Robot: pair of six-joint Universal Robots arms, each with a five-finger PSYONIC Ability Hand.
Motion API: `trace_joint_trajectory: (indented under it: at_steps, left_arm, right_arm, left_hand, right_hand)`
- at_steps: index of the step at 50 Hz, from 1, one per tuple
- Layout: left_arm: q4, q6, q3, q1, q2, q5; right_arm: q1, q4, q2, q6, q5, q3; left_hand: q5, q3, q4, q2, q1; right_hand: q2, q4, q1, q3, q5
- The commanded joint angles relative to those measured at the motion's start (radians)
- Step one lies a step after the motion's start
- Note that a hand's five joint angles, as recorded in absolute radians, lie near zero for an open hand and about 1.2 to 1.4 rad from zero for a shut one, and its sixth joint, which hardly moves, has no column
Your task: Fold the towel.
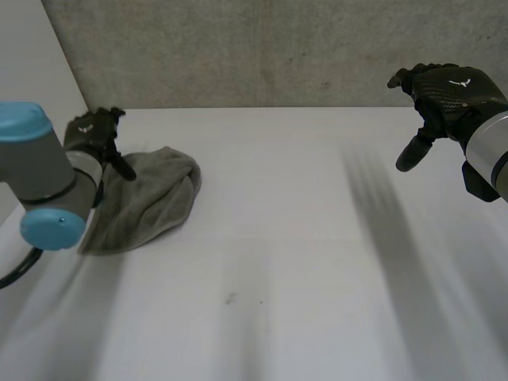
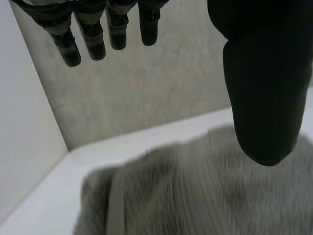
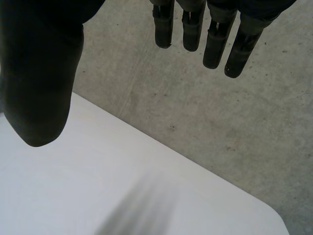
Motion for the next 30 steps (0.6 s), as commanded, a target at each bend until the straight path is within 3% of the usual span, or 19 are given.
trace_joint_trajectory:
  at_steps: [1, 7, 9, 10, 12, 18, 26, 30]
  left_arm:
    - [0.001, 0.0, 0.036, 0.0, -0.125, 0.015]
    - [-0.007, 0.001, 0.038, 0.0, -0.166, 0.058]
    - [-0.014, 0.006, 0.035, -0.003, -0.169, 0.077]
    - [-0.014, 0.006, 0.035, -0.003, -0.169, 0.077]
    - [-0.025, 0.007, 0.026, -0.008, -0.157, 0.08]
    - [-0.105, 0.007, 0.015, -0.034, -0.125, 0.08]
    - [-0.306, -0.003, -0.017, -0.167, -0.013, 0.081]
    - [-0.338, -0.003, -0.078, -0.261, 0.1, 0.083]
  right_arm:
    - [0.0, -0.003, 0.0, 0.0, 0.0, 0.001]
    - [0.0, -0.005, 0.006, 0.0, 0.0, 0.001]
    - [0.0, -0.005, 0.01, -0.002, 0.0, 0.001]
    - [0.0, -0.005, 0.01, -0.002, 0.0, 0.001]
    - [0.0, -0.005, 0.01, -0.002, 0.0, 0.001]
    - [-0.002, -0.005, 0.012, -0.023, 0.0, 0.0]
    - [0.0, 0.009, 0.055, -0.06, -0.028, -0.006]
    - [-0.005, 0.017, 0.111, -0.058, -0.104, -0.008]
  left_hand:
    - [0.022, 0.044, 0.045, 0.043, 0.048]
    - [0.142, 0.164, 0.165, 0.164, 0.168]
    - [0.577, 0.599, 0.6, 0.598, 0.603]
    - [0.58, 0.601, 0.603, 0.601, 0.606]
    - [1.115, 1.137, 1.138, 1.136, 1.141]
    - [1.196, 1.218, 1.219, 1.217, 1.222]
    - [1.196, 1.218, 1.219, 1.217, 1.222]
    - [1.196, 1.218, 1.219, 1.217, 1.222]
  right_hand:
    - [-0.077, -0.084, -0.033, -0.07, -0.058]
    - [-0.077, -0.084, -0.033, -0.07, -0.058]
    - [-0.077, -0.084, -0.033, -0.07, -0.058]
    - [-0.077, -0.084, -0.033, -0.07, -0.058]
    - [-0.077, -0.084, -0.033, -0.07, -0.058]
    - [-0.077, -0.084, -0.033, -0.07, -0.058]
    - [-0.077, -0.084, -0.033, -0.07, -0.058]
    - [-0.077, -0.084, -0.033, -0.07, -0.058]
